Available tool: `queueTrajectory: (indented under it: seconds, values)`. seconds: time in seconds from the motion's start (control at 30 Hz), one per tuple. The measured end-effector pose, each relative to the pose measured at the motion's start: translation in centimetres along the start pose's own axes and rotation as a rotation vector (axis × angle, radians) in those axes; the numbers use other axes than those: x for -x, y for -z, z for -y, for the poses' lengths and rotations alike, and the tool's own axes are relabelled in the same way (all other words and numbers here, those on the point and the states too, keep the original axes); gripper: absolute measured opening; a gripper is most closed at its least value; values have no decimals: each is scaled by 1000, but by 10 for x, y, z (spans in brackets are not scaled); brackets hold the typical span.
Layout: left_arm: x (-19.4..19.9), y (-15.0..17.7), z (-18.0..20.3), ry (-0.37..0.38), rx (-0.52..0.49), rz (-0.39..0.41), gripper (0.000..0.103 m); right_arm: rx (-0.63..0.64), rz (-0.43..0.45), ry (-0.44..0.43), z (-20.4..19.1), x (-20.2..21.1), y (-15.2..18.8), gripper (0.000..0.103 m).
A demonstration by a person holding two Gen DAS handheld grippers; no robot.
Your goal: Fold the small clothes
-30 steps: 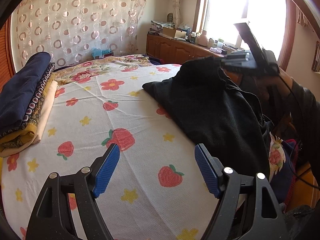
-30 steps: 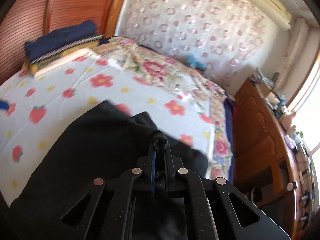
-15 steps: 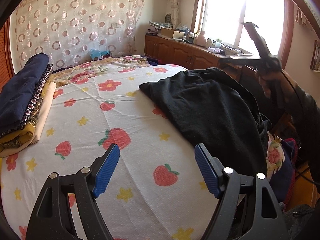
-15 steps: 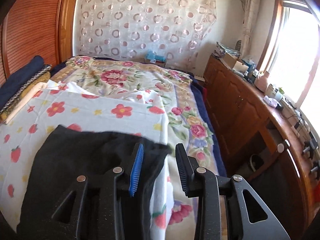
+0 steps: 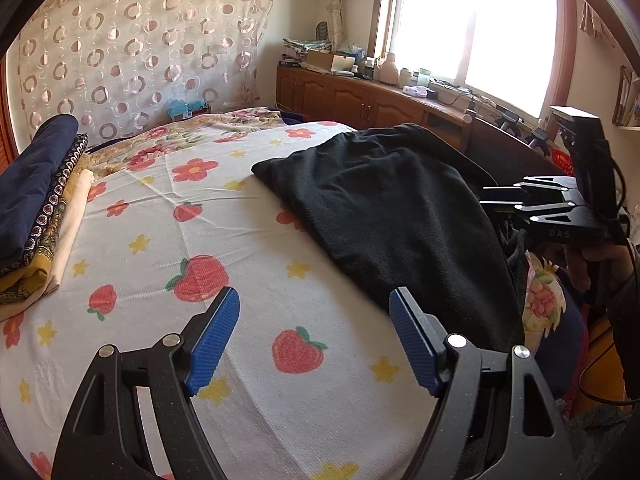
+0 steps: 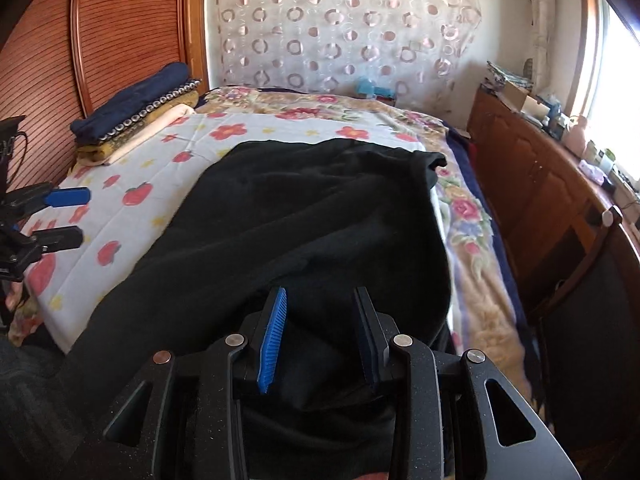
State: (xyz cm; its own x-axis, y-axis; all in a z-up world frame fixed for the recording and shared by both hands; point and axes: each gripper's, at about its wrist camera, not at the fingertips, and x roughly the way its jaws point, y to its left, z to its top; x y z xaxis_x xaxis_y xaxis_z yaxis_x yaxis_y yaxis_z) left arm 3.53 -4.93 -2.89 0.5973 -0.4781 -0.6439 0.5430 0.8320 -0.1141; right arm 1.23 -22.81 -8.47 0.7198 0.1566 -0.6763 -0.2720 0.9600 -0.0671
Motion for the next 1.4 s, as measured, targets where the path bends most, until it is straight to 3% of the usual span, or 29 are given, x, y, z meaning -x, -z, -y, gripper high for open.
queueTrajectory:
  seconds: [0.17, 0.4, 0.43, 0.5, 0.6, 0.9, 1.03, 1.4]
  values:
    - [-1, 2, 2, 5, 0, -2, 78, -4, -9, -49, 5, 6, 1, 35]
    - [-2, 5, 2, 13, 7, -1, 78, 39, -59, -47, 3, -3, 6, 35]
    - [-2, 5, 2, 13, 7, -1, 78, 44, -68, -49, -4, -1, 6, 23]
    - [-2, 5, 2, 15, 9, -2, 78, 65, -89, -62, 0, 0, 7, 12]
    - [-2, 5, 3, 18, 8, -1, 78, 94, -123, -69, 2, 8, 8, 7]
    - [-4, 4, 6, 22, 4, 1, 78, 152, -194, 75, 45, 64, 4, 7]
    - [-4, 3, 7, 22, 2, 1, 78, 142, -244, 57, 54, 65, 7, 7]
    - [-4, 3, 7, 14, 4, -2, 78, 92, -122, 46, 50, 93, -9, 13]
